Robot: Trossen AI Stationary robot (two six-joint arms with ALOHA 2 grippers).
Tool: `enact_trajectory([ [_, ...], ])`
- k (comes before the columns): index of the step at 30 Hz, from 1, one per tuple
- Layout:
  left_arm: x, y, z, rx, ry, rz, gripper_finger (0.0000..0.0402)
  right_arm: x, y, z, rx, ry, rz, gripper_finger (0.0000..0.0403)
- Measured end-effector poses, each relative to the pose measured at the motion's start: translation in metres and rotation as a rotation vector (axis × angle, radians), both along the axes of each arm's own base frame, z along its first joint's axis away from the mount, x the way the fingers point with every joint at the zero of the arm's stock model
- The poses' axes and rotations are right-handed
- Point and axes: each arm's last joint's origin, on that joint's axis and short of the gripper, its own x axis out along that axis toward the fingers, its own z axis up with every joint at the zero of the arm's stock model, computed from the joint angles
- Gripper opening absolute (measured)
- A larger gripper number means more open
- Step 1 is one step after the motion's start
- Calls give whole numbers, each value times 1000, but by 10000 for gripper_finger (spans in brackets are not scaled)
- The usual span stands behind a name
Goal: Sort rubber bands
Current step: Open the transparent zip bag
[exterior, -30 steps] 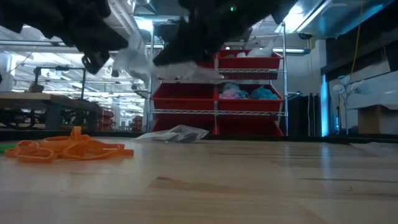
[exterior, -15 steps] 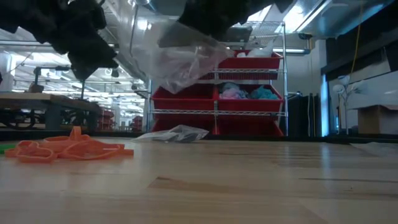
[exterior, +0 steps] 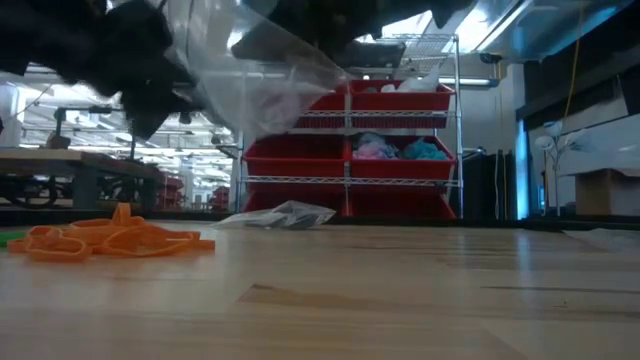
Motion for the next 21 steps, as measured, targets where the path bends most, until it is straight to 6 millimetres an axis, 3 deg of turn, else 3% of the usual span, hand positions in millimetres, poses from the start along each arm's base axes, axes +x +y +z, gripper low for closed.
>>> enact_trajectory([
  [6, 7, -1, 19, 53, -216, 41, 147, 3, -8, 4, 118, -37, -11, 0],
  [21, 7, 0, 21, 53, -237, 49, 144, 5, -7, 9, 124, -109, 6, 0],
])
